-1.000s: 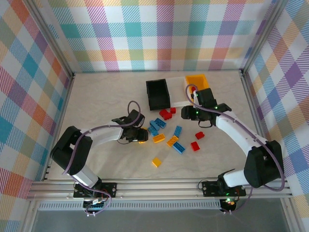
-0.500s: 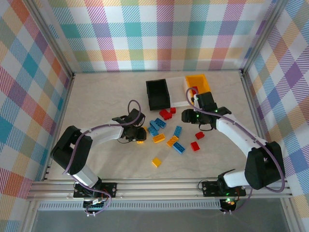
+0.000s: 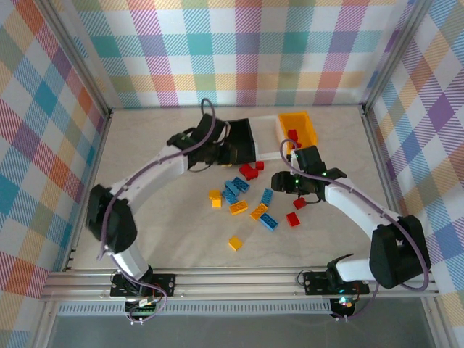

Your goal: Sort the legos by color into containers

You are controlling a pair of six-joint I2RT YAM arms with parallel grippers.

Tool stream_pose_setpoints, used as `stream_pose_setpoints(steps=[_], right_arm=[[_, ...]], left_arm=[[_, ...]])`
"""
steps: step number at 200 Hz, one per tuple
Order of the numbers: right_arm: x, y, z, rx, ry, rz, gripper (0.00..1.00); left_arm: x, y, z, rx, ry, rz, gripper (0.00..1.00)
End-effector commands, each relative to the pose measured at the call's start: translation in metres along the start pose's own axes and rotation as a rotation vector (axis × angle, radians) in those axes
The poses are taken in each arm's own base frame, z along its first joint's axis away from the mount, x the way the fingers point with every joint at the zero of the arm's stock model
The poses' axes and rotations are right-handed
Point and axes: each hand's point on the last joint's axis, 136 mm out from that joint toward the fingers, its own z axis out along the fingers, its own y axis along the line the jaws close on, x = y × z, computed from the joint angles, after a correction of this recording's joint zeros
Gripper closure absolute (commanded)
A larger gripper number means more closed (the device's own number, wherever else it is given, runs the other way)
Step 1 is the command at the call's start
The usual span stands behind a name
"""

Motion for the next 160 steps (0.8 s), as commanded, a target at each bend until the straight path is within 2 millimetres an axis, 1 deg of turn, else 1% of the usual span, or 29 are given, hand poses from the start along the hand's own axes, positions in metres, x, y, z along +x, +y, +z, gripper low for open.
stream_pose_setpoints(steps=[1, 5, 11, 25, 29, 32, 49, 72, 94, 115, 134, 160], right_arm=[[0.0, 0.014, -0.009, -0.058, -0.02, -0.002, 0.46], [0.0, 0.015, -0.011, -0.061, -0.022, -0.003, 0.46], [0.002, 0.015, -0.012, -0.062, -0.021, -0.006, 0.46], [0.004, 0.017, -0.015, -0.067, -0.021, -0.01, 0.46], [0.005, 0.017, -0.016, -0.066, -0.021, -0.012, 0.46], [0.006, 0.016, -0.016, -0.065, -0.019, -0.013, 0.46], [0.01, 0.015, -0.019, -0.062, -0.017, -0.024, 0.46], [0.016, 0.009, -0.02, -0.039, -0.005, -0.037, 0.46], [0.021, 0.009, -0.02, -0.043, 0.001, -0.04, 0.45], [0.025, 0.008, -0.019, -0.046, 0.011, -0.036, 0.45], [0.028, 0.007, -0.017, -0.048, 0.018, -0.031, 0.45], [0.033, 0.006, -0.015, -0.045, 0.033, -0.029, 0.45]], left_arm=[[-0.009, 0.009, 0.038, -0.047, 0.076, 0.064, 0.75], [-0.017, 0.008, 0.041, -0.048, 0.066, 0.069, 0.75], [-0.024, 0.008, 0.053, -0.055, 0.07, 0.076, 0.75], [-0.038, 0.009, 0.072, -0.072, 0.075, 0.088, 0.75], [-0.037, 0.01, 0.08, -0.08, 0.087, 0.091, 0.76], [-0.042, 0.01, 0.082, -0.081, 0.081, 0.093, 0.76], [-0.05, 0.01, 0.099, -0.094, 0.078, 0.11, 0.76], [-0.053, 0.018, 0.114, -0.126, 0.08, 0.112, 0.76], [-0.055, 0.025, 0.12, -0.134, 0.079, 0.093, 0.75], [-0.056, 0.029, 0.12, -0.135, 0.079, 0.079, 0.62], [-0.056, 0.028, 0.117, -0.124, 0.082, 0.071, 0.56], [-0.061, 0.024, 0.105, -0.109, 0.062, 0.071, 0.48]])
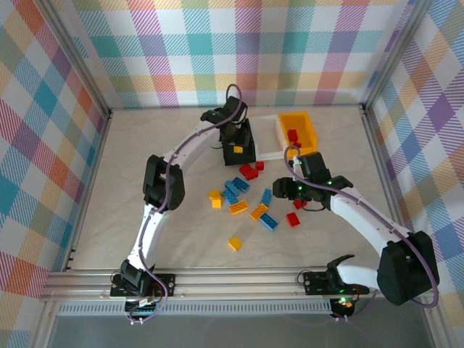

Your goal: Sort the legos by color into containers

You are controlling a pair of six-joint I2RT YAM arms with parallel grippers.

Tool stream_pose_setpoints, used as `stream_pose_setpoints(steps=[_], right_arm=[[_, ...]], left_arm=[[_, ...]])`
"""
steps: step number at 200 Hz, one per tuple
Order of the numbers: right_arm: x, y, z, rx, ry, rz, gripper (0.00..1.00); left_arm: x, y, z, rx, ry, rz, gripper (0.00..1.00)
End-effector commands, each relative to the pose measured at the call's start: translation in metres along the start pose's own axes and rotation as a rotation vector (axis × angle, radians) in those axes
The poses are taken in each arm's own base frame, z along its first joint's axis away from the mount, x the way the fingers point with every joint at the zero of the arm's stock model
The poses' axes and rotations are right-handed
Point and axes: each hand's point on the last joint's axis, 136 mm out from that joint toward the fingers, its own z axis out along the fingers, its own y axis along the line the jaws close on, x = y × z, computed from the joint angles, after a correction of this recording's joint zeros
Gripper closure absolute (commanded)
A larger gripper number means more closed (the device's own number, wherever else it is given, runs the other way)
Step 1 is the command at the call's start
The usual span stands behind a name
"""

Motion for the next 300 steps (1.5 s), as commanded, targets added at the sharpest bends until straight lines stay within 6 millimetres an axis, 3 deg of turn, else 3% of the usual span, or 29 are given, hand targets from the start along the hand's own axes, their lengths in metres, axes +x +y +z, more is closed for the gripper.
stream_pose_setpoints(steps=[1, 21, 51, 80, 112, 161, 185, 217, 300], right_arm=[[0.011, 0.003, 0.0, -0.019, 0.028, -0.019, 0.45], [0.015, 0.005, 0.001, -0.02, 0.039, -0.025, 0.46], [0.024, 0.023, 0.004, -0.067, 0.081, -0.083, 0.45], [0.052, 0.048, 0.02, -0.072, 0.207, -0.218, 0.44], [0.084, 0.08, 0.033, -0.07, 0.297, -0.393, 0.4], [0.13, 0.115, 0.051, -0.049, 0.422, -0.601, 0.29], [0.151, 0.121, 0.062, -0.001, 0.473, -0.679, 0.27], [0.167, 0.12, 0.075, 0.054, 0.506, -0.721, 0.27], [0.183, 0.115, 0.096, 0.156, 0.511, -0.775, 0.35]], left_arm=[[-0.011, 0.0, -0.026, 0.014, -0.033, -0.007, 0.48], [-0.013, -0.001, -0.036, 0.022, -0.043, -0.008, 0.4], [-0.01, -0.005, -0.056, 0.052, -0.049, -0.02, 0.39], [0.004, -0.007, -0.099, 0.111, -0.088, -0.051, 0.37], [0.055, 0.01, -0.135, 0.112, -0.082, -0.077, 0.29], [0.142, 0.067, -0.166, 0.04, -0.037, -0.185, 0.2], [0.174, 0.087, -0.173, 0.026, -0.024, -0.238, 0.15], [0.196, 0.094, -0.171, 0.048, -0.009, -0.283, 0.12], [0.207, 0.1, -0.171, 0.048, -0.008, -0.301, 0.09]])
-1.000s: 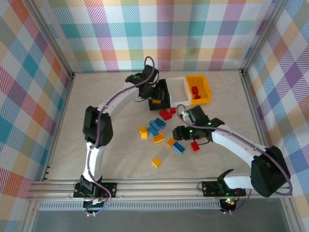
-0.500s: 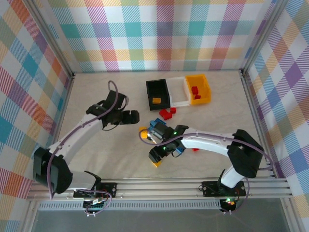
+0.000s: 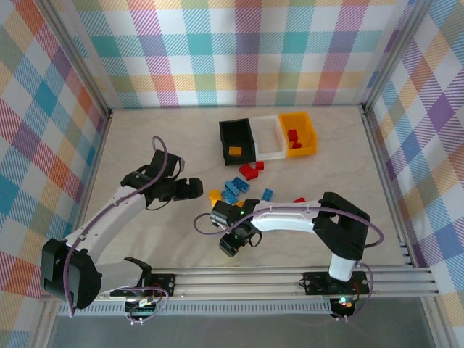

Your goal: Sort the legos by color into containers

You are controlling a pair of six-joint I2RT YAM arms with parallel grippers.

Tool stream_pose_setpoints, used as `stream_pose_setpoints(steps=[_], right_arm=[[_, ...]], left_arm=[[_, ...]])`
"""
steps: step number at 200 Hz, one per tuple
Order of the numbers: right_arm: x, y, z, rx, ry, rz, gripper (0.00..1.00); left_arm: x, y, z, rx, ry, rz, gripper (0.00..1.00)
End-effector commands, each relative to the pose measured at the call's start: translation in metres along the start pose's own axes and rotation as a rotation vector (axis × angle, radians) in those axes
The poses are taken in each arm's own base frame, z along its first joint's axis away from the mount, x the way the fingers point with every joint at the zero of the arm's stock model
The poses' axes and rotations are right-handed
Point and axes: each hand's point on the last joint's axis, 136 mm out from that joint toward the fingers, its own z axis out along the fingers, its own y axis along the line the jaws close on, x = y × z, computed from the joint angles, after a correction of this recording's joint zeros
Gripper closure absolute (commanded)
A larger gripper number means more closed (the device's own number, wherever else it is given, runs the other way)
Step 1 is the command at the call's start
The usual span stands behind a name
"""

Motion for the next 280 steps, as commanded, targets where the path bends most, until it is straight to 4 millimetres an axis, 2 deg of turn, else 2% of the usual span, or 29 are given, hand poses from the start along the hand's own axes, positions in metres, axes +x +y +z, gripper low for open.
stream_pose_setpoints(steps=[1, 43, 78, 111, 140, 173, 194, 220, 251, 280], right_arm=[[-0.001, -0.002, 0.005, 0.049, 0.01, 0.008, 0.35], [0.001, -0.006, 0.011, 0.079, 0.015, 0.027, 0.51], [0.001, -0.013, 0.006, 0.118, -0.009, 0.044, 0.58], [-0.004, -0.018, -0.009, 0.144, -0.046, 0.045, 0.61], [-0.017, -0.032, -0.035, 0.146, -0.11, 0.07, 0.61], [-0.053, -0.08, -0.081, 0.11, -0.247, 0.199, 0.61], [-0.092, -0.117, -0.115, 0.097, -0.363, 0.276, 0.6], [-0.14, -0.165, -0.131, 0.087, -0.44, 0.354, 0.61], [-0.189, -0.224, -0.122, 0.15, -0.469, 0.405, 0.6], [-0.228, -0.26, -0.107, 0.174, -0.491, 0.424, 0.6]], left_arm=[[-0.003, 0.0, -0.005, 0.025, -0.027, -0.024, 0.09], [0.0, 0.004, -0.004, 0.024, -0.018, -0.03, 0.08], [0.002, 0.006, -0.004, 0.025, -0.018, -0.036, 0.08], [0.002, 0.005, -0.005, 0.032, -0.02, -0.042, 0.08], [0.001, 0.006, -0.005, 0.034, -0.022, -0.043, 0.07], [0.003, 0.005, -0.001, 0.042, -0.016, -0.05, 0.07], [0.006, 0.004, 0.003, 0.052, -0.004, -0.059, 0.07], [0.007, 0.001, 0.007, 0.075, 0.007, -0.062, 0.07], [0.014, -0.003, 0.014, 0.104, 0.038, -0.056, 0.08], [0.024, -0.003, 0.021, 0.109, 0.072, -0.056, 0.09]])
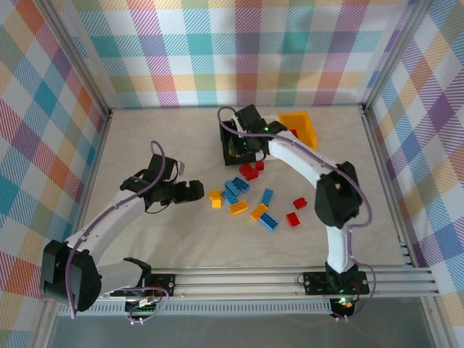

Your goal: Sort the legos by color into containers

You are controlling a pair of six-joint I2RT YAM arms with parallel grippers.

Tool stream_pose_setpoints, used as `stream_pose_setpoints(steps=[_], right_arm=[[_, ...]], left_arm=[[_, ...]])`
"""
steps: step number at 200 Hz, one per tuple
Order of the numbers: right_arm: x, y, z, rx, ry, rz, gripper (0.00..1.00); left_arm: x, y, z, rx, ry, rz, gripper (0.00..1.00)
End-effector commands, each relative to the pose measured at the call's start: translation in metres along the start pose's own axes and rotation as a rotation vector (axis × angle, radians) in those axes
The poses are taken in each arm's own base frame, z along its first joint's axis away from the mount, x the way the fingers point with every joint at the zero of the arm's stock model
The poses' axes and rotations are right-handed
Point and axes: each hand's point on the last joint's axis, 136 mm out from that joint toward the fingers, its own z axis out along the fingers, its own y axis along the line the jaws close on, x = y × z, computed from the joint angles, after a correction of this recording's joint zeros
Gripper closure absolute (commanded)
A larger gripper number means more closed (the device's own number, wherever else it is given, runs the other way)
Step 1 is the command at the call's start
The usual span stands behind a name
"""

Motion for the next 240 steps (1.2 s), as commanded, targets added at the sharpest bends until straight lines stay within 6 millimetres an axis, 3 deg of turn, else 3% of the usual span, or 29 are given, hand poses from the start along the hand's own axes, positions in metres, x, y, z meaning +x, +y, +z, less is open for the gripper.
stream_pose_setpoints(steps=[1, 25, 40, 61, 79, 96, 111, 127, 153, 180, 209, 240], right_arm=[[-0.015, -0.009, 0.028, 0.013, 0.014, -0.024, 0.6], [-0.03, -0.023, 0.055, 0.056, 0.019, -0.024, 0.6], [-0.037, -0.028, 0.062, 0.059, 0.023, -0.01, 0.6], [-0.046, -0.025, 0.05, 0.047, -0.003, 0.001, 0.58], [-0.045, -0.018, 0.028, 0.01, -0.023, 0.012, 0.53], [-0.037, -0.012, -0.005, -0.029, -0.045, 0.03, 0.5], [-0.014, -0.013, -0.033, -0.051, -0.042, 0.06, 0.45], [0.028, -0.019, -0.056, -0.051, 0.013, 0.107, 0.34], [0.115, -0.051, -0.076, 0.058, 0.165, 0.224, 0.17], [0.191, -0.091, -0.087, 0.154, 0.268, 0.398, 0.12], [0.228, -0.119, -0.086, 0.252, 0.325, 0.527, 0.13], [0.246, -0.138, -0.073, 0.296, 0.325, 0.596, 0.14]], left_arm=[[0.01, 0.0, 0.008, 0.026, 0.038, -0.016, 0.09], [0.014, -0.003, 0.01, 0.036, 0.05, -0.015, 0.1], [0.015, -0.006, 0.011, 0.04, 0.057, -0.008, 0.1], [0.016, -0.006, 0.015, 0.036, 0.064, -0.003, 0.1], [0.015, -0.009, 0.02, 0.027, 0.068, 0.016, 0.12], [0.016, -0.017, 0.03, 0.019, 0.084, 0.046, 0.13], [0.016, -0.025, 0.037, -0.001, 0.095, 0.078, 0.14], [0.015, -0.038, 0.046, 0.015, 0.104, 0.092, 0.15], [0.014, -0.064, 0.055, 0.045, 0.109, 0.127, 0.16], [0.018, -0.078, 0.067, 0.035, 0.132, 0.166, 0.16], [0.022, -0.081, 0.073, 0.045, 0.15, 0.159, 0.16], [0.023, -0.078, 0.063, 0.031, 0.136, 0.166, 0.16]])
